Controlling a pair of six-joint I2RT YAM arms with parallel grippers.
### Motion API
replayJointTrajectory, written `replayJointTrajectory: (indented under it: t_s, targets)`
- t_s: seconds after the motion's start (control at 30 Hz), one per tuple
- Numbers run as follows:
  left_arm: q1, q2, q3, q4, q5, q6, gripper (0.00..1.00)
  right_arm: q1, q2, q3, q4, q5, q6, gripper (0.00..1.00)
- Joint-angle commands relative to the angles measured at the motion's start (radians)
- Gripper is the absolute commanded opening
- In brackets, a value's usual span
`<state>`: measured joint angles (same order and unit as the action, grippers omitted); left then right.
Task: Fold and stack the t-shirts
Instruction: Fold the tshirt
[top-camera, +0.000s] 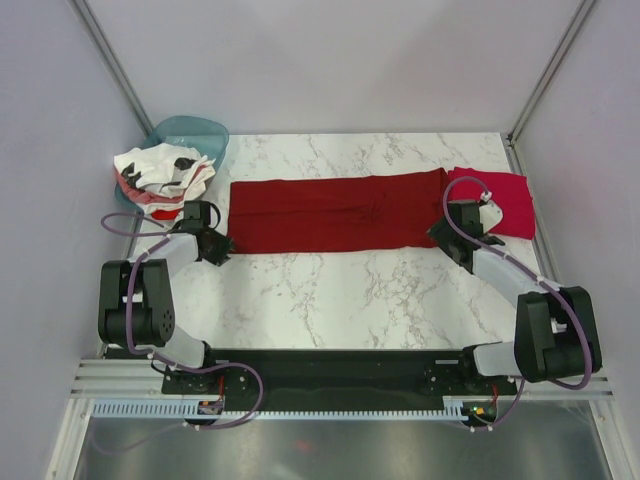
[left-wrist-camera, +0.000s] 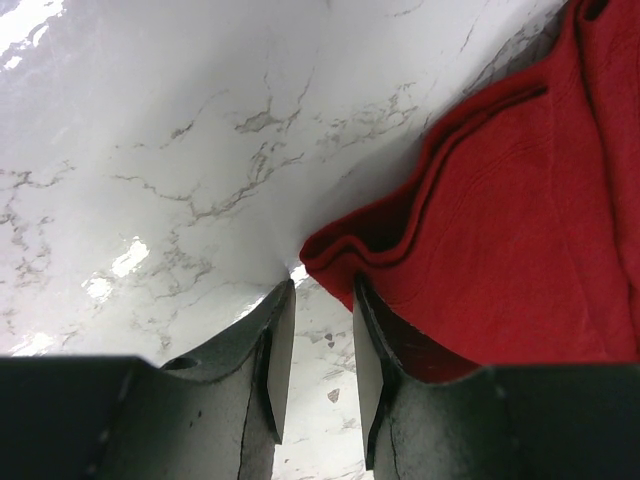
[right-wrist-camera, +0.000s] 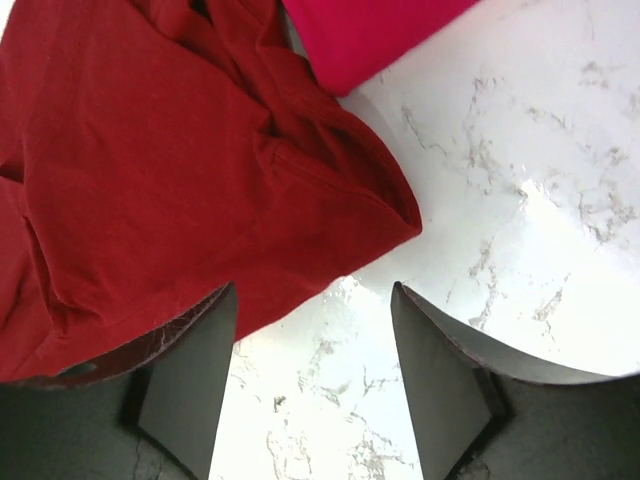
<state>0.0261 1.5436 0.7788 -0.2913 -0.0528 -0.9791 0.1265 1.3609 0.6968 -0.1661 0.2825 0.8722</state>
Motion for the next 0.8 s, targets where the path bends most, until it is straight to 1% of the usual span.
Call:
replayJointTrajectory:
  t_s: [0.0, 0.2, 0.27, 0.3, 0.33, 0.37, 0.4, 0.43, 0.47, 0.53, 0.57, 0.6, 0.63, 0.73, 0.77]
  targets:
    - [0.003, -0.028, 0.008, -0.011, -0.045, 0.008, 0.37, -0.004, -0.003, 0.052, 0.020, 0.035, -0.021, 0.72]
    - [0.001, 0.013, 0.013, -0.011, -0.038, 0.003, 0.37, -0.004, 0.070, 0.037, 0.048, 0.050, 0.005, 0.69]
    - [0.005, 0.029, 0.014, -0.011, -0.038, 0.003, 0.34, -0.016, 0.108, 0.030, 0.060, 0.041, 0.020, 0.65]
    - [0.014, 0.035, 0.016, -0.012, -0.032, 0.005, 0.10, -0.048, 0.145, 0.030, 0.083, 0.015, 0.022, 0.58]
    - [0.014, 0.035, 0.016, -0.012, -0.032, 0.003, 0.09, -0.048, 0.145, 0.030, 0.083, 0.015, 0.022, 0.57]
    - [0.015, 0.036, 0.014, -0.014, -0.035, 0.005, 0.02, -0.056, 0.164, 0.032, 0.085, 0.011, 0.025, 0.50]
    - [0.021, 0.030, 0.010, -0.016, -0.036, 0.002, 0.02, -0.068, 0.173, 0.032, 0.089, 0.011, 0.027, 0.39]
    - [0.027, 0.027, 0.010, -0.016, -0.039, 0.000, 0.02, -0.074, 0.173, 0.030, 0.088, 0.012, 0.027, 0.39]
    - [0.032, 0.018, 0.008, -0.029, -0.047, 0.000, 0.02, -0.079, 0.176, 0.027, 0.088, 0.009, 0.031, 0.30]
    - [0.044, -0.026, -0.002, -0.051, -0.082, -0.007, 0.02, -0.090, 0.176, 0.020, 0.089, -0.002, 0.036, 0.17]
    - [0.049, -0.048, -0.010, -0.055, -0.096, -0.012, 0.02, -0.091, 0.173, 0.017, 0.092, -0.008, 0.037, 0.06]
    - [0.051, -0.072, -0.021, -0.057, -0.110, -0.015, 0.02, -0.091, 0.172, 0.012, 0.097, -0.014, 0.039, 0.05]
    - [0.051, -0.129, -0.041, -0.060, -0.136, -0.021, 0.02, -0.091, 0.172, 0.007, 0.103, -0.034, 0.037, 0.03]
    - [0.049, -0.220, -0.085, -0.060, -0.179, -0.027, 0.02, -0.091, 0.172, 0.001, 0.122, -0.063, 0.027, 0.01]
    - [0.051, -0.271, -0.096, -0.062, -0.185, -0.030, 0.02, -0.093, 0.175, 0.000, 0.128, -0.077, 0.025, 0.01]
